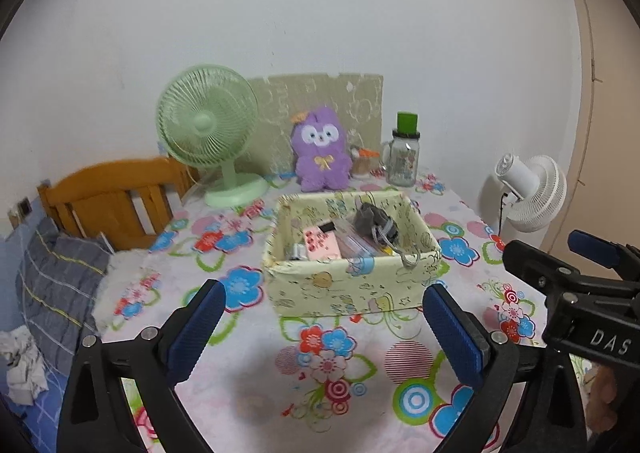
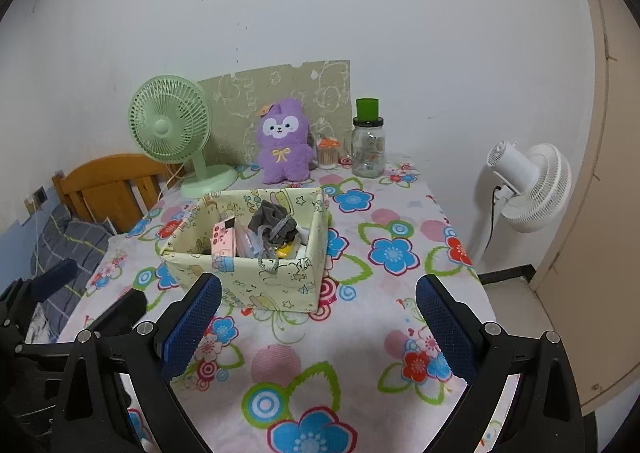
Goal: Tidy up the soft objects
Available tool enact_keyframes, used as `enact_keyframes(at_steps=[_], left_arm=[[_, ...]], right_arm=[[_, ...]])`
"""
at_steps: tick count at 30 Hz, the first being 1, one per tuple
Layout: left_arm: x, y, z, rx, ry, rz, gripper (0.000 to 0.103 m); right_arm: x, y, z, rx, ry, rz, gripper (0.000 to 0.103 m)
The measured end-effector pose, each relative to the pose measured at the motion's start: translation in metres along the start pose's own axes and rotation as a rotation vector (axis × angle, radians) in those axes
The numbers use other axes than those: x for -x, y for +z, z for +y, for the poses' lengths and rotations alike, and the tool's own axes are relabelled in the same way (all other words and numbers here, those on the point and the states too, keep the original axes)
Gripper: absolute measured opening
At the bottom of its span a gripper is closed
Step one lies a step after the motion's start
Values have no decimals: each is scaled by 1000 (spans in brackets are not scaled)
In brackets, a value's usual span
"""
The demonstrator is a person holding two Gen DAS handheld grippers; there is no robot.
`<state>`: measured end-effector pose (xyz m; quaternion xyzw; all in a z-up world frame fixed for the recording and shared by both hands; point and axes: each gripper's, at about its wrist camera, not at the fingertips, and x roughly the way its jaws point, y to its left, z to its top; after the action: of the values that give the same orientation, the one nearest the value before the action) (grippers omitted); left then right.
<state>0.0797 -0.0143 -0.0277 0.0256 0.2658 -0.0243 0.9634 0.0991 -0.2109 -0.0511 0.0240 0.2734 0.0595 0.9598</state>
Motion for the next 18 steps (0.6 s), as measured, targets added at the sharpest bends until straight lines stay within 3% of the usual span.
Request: enact_keyframes(at_steps=[11,18], left_arm=[[41,0,3,-12,11,-62,103],[54,1,7,26,-31,-68,103]], right_arm=[[43,-3,2,-12,-30,-67,101],[67,-3,7,-5,-26,-113,103]])
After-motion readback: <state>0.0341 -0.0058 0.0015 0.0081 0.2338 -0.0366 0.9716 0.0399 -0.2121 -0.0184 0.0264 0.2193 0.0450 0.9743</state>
